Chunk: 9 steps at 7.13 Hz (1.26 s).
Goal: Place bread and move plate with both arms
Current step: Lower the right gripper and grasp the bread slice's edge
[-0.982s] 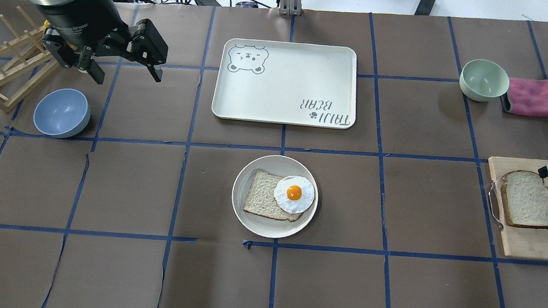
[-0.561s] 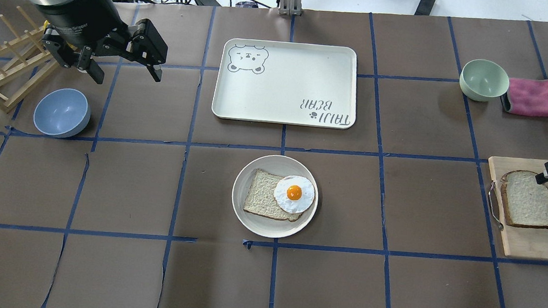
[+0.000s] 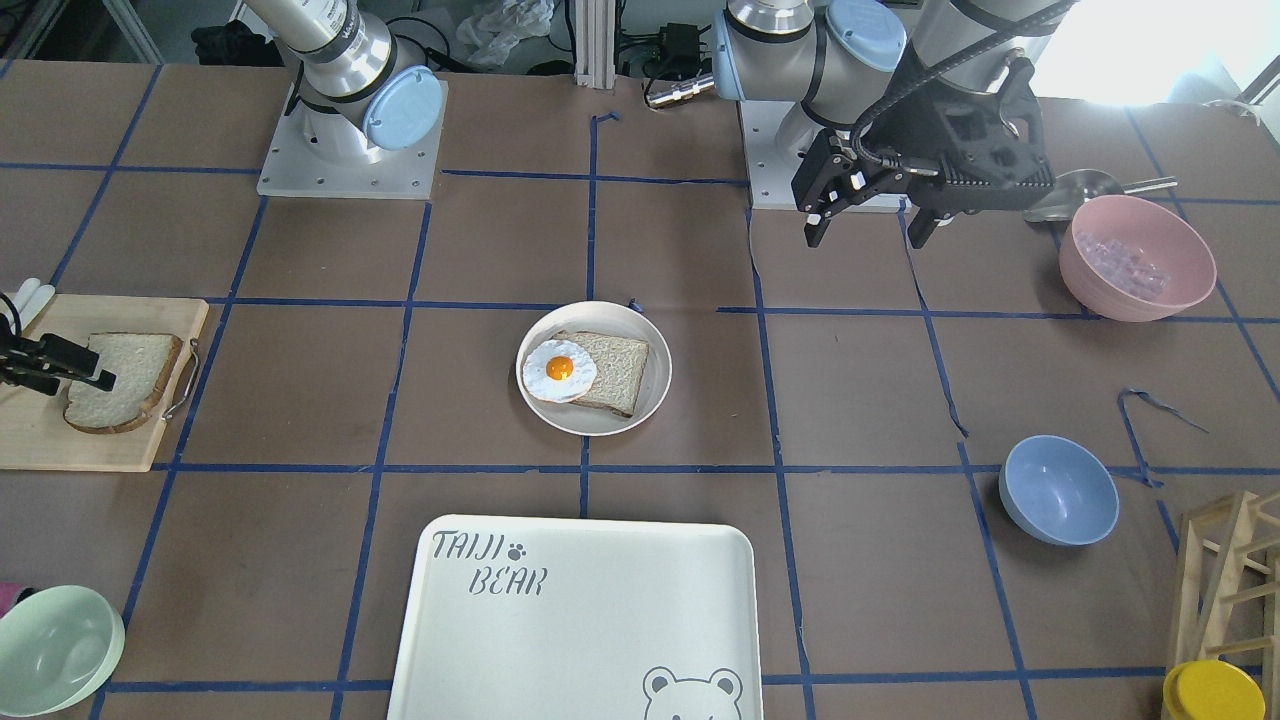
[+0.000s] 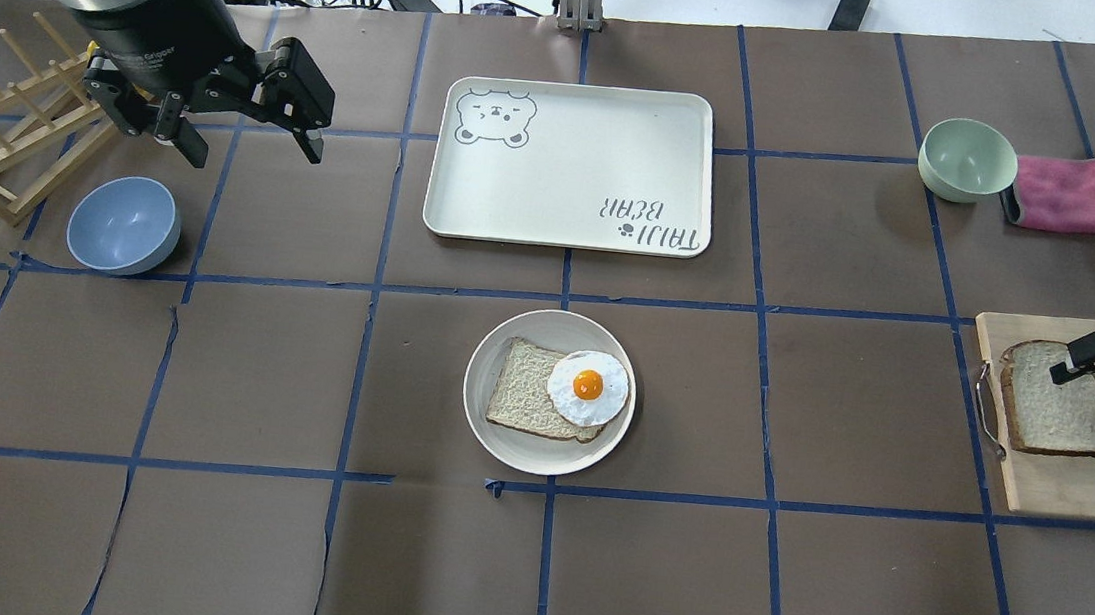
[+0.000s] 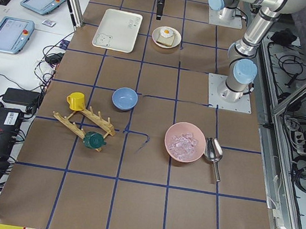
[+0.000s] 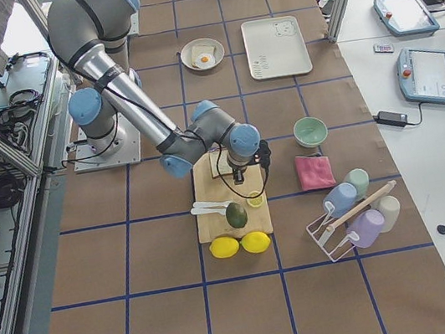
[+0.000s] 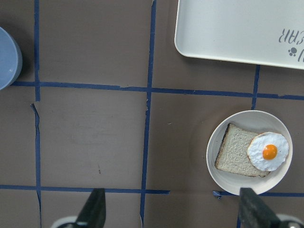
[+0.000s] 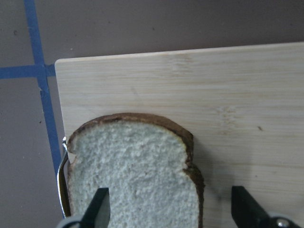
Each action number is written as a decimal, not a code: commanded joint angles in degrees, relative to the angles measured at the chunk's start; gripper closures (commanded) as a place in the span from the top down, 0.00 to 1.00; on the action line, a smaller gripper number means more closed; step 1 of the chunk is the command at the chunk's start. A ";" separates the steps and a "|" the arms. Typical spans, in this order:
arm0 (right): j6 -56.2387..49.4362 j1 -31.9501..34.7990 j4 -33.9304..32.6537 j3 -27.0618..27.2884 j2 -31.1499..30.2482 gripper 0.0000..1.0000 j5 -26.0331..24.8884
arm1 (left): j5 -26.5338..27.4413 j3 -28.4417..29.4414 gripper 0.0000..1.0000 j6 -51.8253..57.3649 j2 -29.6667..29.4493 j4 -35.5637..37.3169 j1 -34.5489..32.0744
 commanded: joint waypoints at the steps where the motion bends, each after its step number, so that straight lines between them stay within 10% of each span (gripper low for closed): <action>1: 0.11 -0.02 -0.55 0.96 0.31 0.86 0.02 | 0.00 0.00 1.00 0.00 0.00 0.00 -0.03; 3: 0.20 0.07 -0.55 1.05 0.31 0.78 0.02 | 0.00 0.00 1.00 0.00 0.00 0.00 0.06; 9: -0.59 -0.02 -0.46 0.70 0.14 0.04 -1.03 | -0.17 0.00 1.00 0.35 -0.09 0.00 0.24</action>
